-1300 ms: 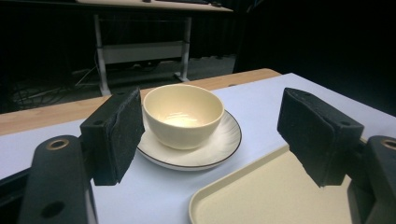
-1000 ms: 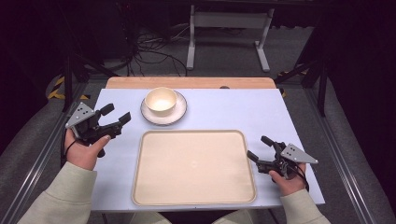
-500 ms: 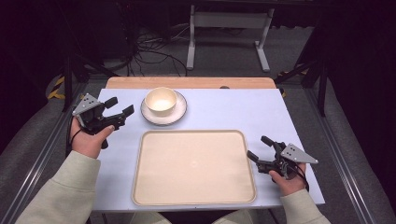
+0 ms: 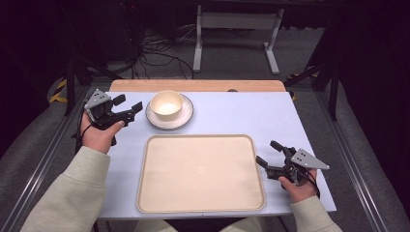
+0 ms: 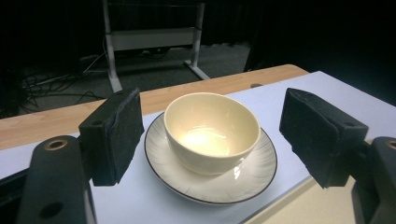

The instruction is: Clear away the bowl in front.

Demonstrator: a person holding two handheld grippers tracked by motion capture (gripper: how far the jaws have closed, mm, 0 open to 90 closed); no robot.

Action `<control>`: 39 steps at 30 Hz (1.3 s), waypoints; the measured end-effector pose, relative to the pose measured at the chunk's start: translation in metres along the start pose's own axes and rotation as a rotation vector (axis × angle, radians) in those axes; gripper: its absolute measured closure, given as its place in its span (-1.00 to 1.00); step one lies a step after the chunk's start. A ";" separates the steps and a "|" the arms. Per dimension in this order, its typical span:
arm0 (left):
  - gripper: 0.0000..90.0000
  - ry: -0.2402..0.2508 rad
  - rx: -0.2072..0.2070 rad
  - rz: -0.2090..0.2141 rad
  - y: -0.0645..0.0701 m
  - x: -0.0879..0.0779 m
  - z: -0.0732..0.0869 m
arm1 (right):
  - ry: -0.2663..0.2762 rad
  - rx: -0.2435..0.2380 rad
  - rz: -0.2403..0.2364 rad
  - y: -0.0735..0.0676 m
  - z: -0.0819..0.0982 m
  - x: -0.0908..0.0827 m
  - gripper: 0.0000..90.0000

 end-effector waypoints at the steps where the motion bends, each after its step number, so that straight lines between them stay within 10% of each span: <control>1: -0.51 -0.001 -0.002 -0.002 0.000 0.002 -0.001 | 0.000 0.000 0.000 0.000 0.000 0.000 -0.64; 39: -0.47 -0.013 0.004 -0.083 -0.006 0.051 -0.021 | 0.007 -0.001 -0.002 0.000 0.000 0.000 -0.64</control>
Point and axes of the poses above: each handheld gripper's, and its own axes: x roughly forward along the jaws, z roughly out of its underside, y roughly to its right, the point moved 8 cm from there along x, roughly forward along the jaws, and after that the axes turned 9 degrees about -z, right-handed, at the moved point
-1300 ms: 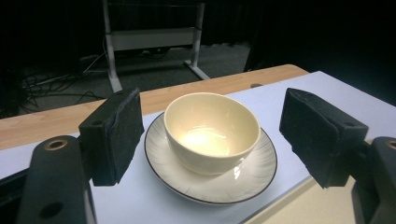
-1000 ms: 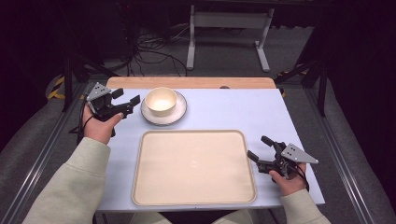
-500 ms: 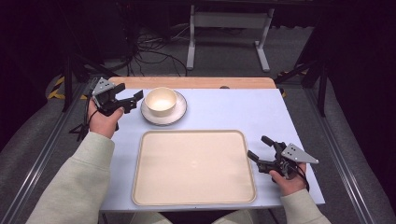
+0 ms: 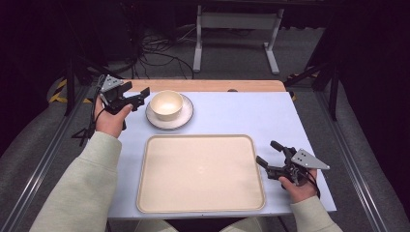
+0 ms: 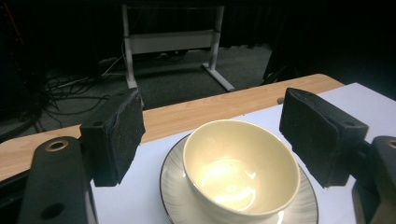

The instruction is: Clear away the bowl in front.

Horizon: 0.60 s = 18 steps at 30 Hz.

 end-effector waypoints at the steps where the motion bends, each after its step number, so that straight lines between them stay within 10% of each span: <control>1: -0.46 -0.025 0.006 -0.009 0.000 0.001 0.001 | 0.000 0.000 0.000 0.000 0.000 0.000 -0.64; 18: -0.33 -0.293 -0.018 -0.050 0.000 0.027 0.015 | -0.002 -0.008 0.001 -0.001 0.000 0.000 -0.64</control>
Point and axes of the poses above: each handheld gripper's, and its own axes: x roughly forward along the jaws, z roughly out of its underside, y roughly to its right, the point moved 8 cm from there along x, roughly forward along the jaws, and after that the axes turned 9 degrees about -z, right-handed, at the moved point
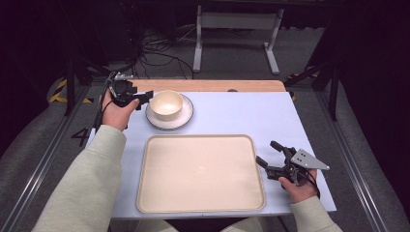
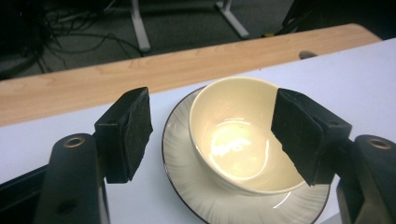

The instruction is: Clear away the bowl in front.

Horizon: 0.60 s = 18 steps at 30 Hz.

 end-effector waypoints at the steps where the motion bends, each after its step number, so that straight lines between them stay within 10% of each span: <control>1: -0.32 -0.008 0.001 -0.004 -0.001 0.002 0.000 | 0.001 0.000 0.000 0.000 0.000 0.000 -0.64; 18: -0.19 -0.108 -0.046 -0.006 0.000 0.037 0.016 | 0.014 0.002 -0.002 0.000 0.000 -0.001 -0.62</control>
Point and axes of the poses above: each handheld gripper's, and its own axes: x roughly forward along the jaws, z roughly out of its underside, y roughly to its right, the point moved 8 cm from there along x, roughly forward along the jaws, and after that the axes turned 9 degrees about -z, right-handed, at the moved point
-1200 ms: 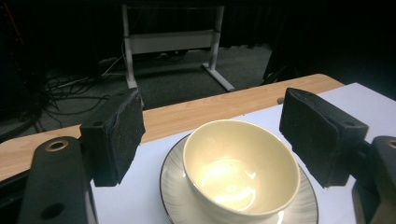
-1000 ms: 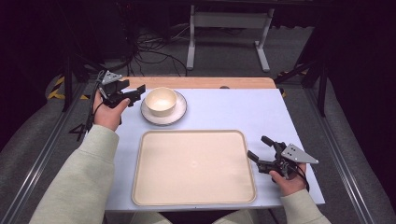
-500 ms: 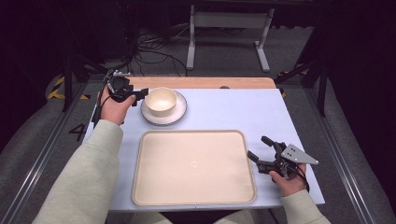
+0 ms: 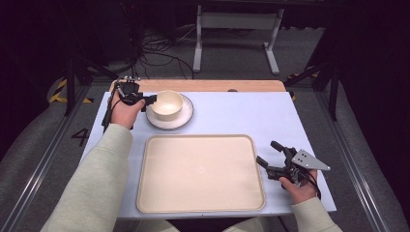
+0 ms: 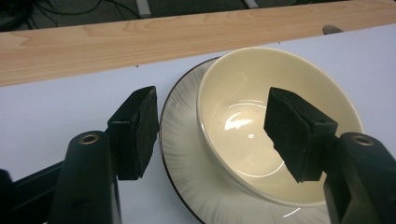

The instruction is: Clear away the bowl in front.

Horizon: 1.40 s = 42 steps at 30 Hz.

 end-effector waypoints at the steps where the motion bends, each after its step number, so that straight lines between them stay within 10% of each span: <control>1: -0.19 0.000 0.000 0.000 0.000 0.000 0.000 | 0.000 0.000 0.000 0.000 0.000 0.000 -0.62; 35: 0.25 -0.189 -0.054 0.012 0.015 0.043 0.025 | 0.020 0.001 0.000 0.000 -0.001 -0.002 -0.66; 42: 0.54 -0.210 -0.046 -0.042 0.013 0.043 0.024 | 0.025 0.001 -0.001 0.000 -0.001 -0.003 -0.66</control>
Point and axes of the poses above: each handheld gripper's, and its own axes: x roughly forward along the jaws, z roughly out of its underside, y roughly to its right, the point moved 8 cm from there along x, roughly forward along the jaws, and after that the axes turned 9 degrees about -z, right-handed, at the moved point
